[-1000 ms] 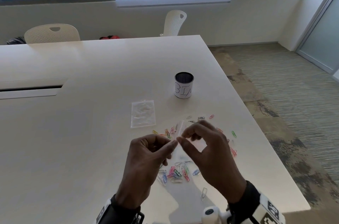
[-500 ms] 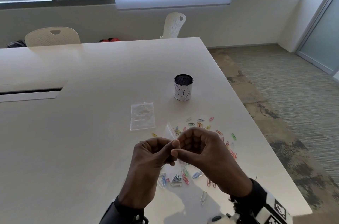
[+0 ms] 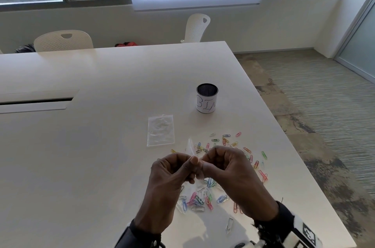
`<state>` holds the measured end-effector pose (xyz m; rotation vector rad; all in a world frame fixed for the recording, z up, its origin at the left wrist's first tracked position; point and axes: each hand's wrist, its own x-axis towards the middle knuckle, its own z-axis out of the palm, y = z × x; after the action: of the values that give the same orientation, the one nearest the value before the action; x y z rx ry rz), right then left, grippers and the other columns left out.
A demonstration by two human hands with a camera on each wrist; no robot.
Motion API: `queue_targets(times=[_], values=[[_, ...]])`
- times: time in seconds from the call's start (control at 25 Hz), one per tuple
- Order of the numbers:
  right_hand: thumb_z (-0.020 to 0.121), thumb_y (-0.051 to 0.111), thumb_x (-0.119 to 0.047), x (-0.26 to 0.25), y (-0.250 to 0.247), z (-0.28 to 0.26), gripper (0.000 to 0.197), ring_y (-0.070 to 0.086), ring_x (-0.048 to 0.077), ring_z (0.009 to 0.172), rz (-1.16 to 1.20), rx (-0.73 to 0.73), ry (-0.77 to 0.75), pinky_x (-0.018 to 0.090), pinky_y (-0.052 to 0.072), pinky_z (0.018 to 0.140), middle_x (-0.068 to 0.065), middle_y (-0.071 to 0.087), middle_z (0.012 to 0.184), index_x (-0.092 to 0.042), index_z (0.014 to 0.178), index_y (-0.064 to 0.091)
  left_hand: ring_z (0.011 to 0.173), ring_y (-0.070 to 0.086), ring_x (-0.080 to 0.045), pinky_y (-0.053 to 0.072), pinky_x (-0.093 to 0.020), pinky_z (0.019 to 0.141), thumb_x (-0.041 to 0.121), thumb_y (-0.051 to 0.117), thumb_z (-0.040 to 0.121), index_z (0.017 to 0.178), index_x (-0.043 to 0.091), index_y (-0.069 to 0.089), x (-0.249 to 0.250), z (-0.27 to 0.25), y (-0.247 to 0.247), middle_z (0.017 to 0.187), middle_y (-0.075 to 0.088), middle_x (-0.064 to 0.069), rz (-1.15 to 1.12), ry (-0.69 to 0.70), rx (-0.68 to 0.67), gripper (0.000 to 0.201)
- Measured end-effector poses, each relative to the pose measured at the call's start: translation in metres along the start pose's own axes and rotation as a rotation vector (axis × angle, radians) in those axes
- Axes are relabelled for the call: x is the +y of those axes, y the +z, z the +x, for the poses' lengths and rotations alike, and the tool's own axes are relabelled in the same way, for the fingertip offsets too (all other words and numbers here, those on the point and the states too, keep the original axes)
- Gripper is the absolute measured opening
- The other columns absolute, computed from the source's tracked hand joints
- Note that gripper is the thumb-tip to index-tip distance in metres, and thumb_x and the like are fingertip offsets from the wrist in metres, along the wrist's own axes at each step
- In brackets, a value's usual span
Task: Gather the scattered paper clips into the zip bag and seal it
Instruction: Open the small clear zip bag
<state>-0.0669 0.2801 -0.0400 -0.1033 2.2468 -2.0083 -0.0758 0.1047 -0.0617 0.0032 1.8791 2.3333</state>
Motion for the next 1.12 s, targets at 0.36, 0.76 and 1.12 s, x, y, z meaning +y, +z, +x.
queue_targets(times=[0.36, 0.76, 1.12], values=[[0.091, 0.076, -0.021, 0.01, 0.003, 0.014, 0.008, 0.07, 0.016, 0.074, -0.316, 0.033, -0.041, 0.026, 0.061, 0.07, 0.004, 0.072, 0.082, -0.02, 0.092, 0.068, 0.065, 0.064, -0.018, 0.054, -0.026, 0.064, 0.017, 0.068, 0.097, 0.08, 0.013, 0.065, -0.003, 0.007, 0.0, 0.072, 0.068, -0.009, 0.433, 0.119, -0.001, 0.018], [0.093, 0.076, -0.013, 0.001, 0.0, 0.027, 0.009, 0.079, 0.019, 0.068, -0.171, 0.054, -0.026, 0.03, 0.066, 0.068, 0.009, 0.079, 0.077, -0.006, 0.087, 0.074, 0.072, 0.076, -0.016, 0.064, -0.03, 0.073, 0.025, 0.071, 0.096, 0.086, 0.018, 0.073, 0.003, 0.017, 0.007, 0.076, 0.077, -0.002, 0.425, 0.134, 0.088, 0.012], [0.093, 0.07, -0.005, 0.009, -0.005, 0.041, 0.011, 0.076, 0.029, 0.068, -0.117, 0.155, 0.06, 0.043, 0.067, 0.07, 0.019, 0.073, 0.077, -0.002, 0.086, 0.062, 0.06, 0.073, -0.005, 0.062, -0.023, 0.059, 0.02, 0.079, 0.091, 0.076, 0.021, 0.064, 0.004, 0.031, 0.007, 0.063, 0.073, 0.007, 0.719, 0.289, 0.219, 0.021]])
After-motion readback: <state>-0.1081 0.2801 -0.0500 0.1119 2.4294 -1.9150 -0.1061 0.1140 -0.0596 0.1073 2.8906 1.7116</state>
